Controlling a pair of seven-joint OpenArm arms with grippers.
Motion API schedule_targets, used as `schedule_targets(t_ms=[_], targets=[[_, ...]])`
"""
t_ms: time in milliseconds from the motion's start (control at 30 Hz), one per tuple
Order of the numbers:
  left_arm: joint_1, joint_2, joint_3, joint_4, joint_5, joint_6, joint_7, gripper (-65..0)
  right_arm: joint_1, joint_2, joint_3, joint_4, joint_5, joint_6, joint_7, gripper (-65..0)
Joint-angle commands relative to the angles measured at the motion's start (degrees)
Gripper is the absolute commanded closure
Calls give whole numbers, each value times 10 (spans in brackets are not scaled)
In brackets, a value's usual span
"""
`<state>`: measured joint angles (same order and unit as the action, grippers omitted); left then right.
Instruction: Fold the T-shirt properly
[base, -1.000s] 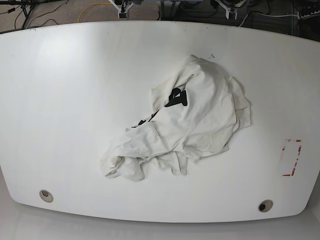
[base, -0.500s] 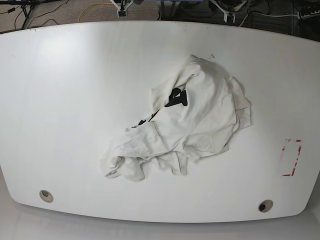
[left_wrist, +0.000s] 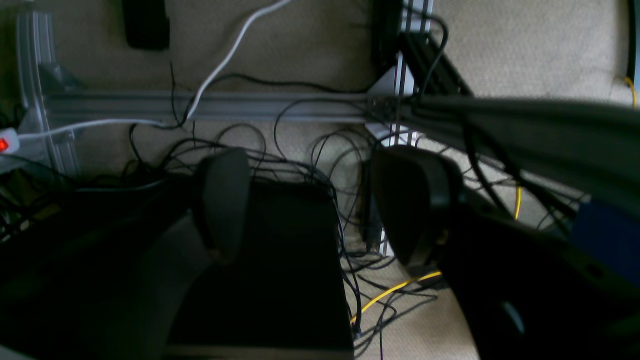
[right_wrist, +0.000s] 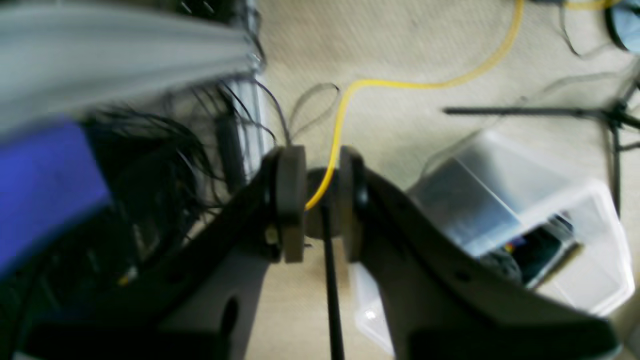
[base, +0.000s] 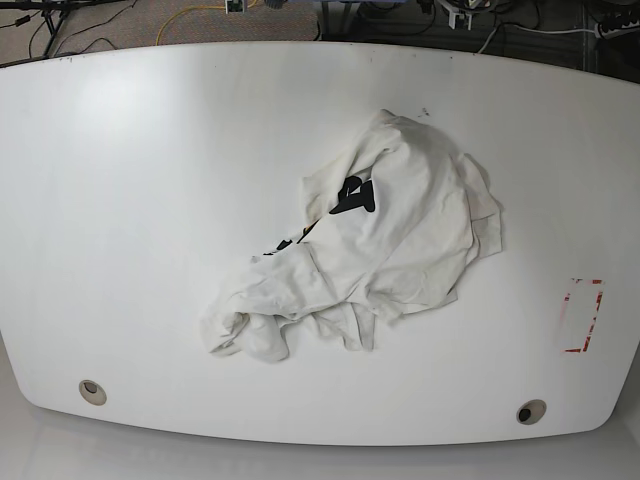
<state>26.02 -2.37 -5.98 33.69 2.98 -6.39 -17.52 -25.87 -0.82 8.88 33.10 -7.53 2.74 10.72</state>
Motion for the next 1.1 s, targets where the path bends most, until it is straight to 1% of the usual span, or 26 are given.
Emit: schedule_targets(t_ms=[0,167,233,500,567,900,1067], targets=[[25,-5,-3,24,-2,2,6,-405,-20,-3,-2,28,-3,2,10,-118],[58,-6,-6,80,-5,1,25,-400,-51,-4,-1,75,-3,3,6,-119],[92,-5,-4,131,-3,-3,29,-398,-64,-3,0,101,-4,2,7,-115],[152,-5,-6,226,-6,-6,41,-391,-125,-1,-1,203,-2,2,0,-113],[174,-6,-8,279,0,-8,42,-395,-163,0,-2,265,0,2,-6,-113],[229,-6,-10,371,0,-13,40,-395,-245,0,-5,399,2,2,-16,-111],[245,-7,-15,402,-4,-11,38,-399,-267,0,-6,423,3,3,-11,-110]])
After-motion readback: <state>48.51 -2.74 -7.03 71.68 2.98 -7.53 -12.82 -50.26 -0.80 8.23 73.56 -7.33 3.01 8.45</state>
